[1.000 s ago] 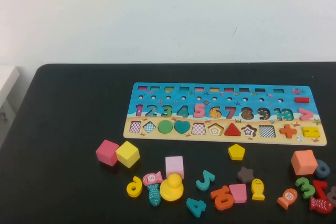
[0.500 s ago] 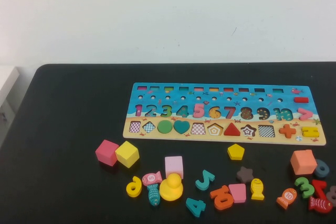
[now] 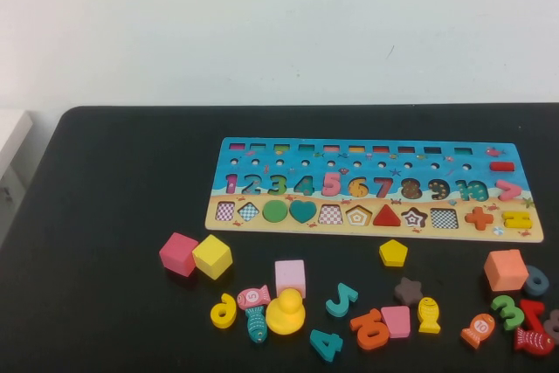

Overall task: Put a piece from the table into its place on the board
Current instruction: Pick up the "Pentagon"

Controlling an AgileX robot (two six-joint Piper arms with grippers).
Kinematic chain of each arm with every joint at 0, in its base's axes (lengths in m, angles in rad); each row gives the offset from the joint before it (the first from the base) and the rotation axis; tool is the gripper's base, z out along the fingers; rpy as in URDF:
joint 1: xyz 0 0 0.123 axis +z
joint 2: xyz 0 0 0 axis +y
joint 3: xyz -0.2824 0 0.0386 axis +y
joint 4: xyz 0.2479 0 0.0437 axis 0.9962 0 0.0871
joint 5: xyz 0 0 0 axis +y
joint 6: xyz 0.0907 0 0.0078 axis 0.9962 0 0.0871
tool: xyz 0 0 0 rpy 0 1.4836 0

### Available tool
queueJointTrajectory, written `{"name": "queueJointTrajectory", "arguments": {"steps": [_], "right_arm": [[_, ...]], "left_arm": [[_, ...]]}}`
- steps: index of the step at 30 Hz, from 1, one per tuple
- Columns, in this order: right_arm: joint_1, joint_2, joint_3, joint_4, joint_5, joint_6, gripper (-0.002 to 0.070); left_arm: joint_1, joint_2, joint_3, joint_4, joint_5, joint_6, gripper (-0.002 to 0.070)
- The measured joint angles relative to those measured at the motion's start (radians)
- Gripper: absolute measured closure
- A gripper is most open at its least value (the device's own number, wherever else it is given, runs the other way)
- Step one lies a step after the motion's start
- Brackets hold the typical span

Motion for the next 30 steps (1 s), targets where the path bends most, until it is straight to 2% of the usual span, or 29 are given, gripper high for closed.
{"name": "queueJointTrajectory", "arguments": {"steps": [3,7,12,20,26,30], "right_arm": [[0.000,0.124,-0.006,0.106,0.025,-0.117,0.0658],[0.008,0.278,-0.052,0.305,0.085,-0.360,0.0658],[0.126,0.418,-0.112,0.457,0.091,-0.473,0.0657],[0.391,0.604,-0.269,0.412,0.043,-0.369,0.0657],[0.494,0.768,-0.461,0.199,0.102,-0.185,0.0655],[0.508,0.864,-0.579,0.065,0.169,-0.050,0.0615]], "left_arm": [[0.000,0.000,0.000,0.000,0.000,0.000,0.0677],[0.000,0.000,0.000,0.000,0.000,0.000,0.0676],[0.000,0.000,0.000,0.000,0.000,0.000,0.0676],[0.000,0.000,0.000,0.000,0.000,-0.002,0.0676],[0.000,0.000,0.000,0.000,0.000,-0.003,0.0676],[0.000,0.000,0.000,0.000,0.000,-0.003,0.0676]]}}
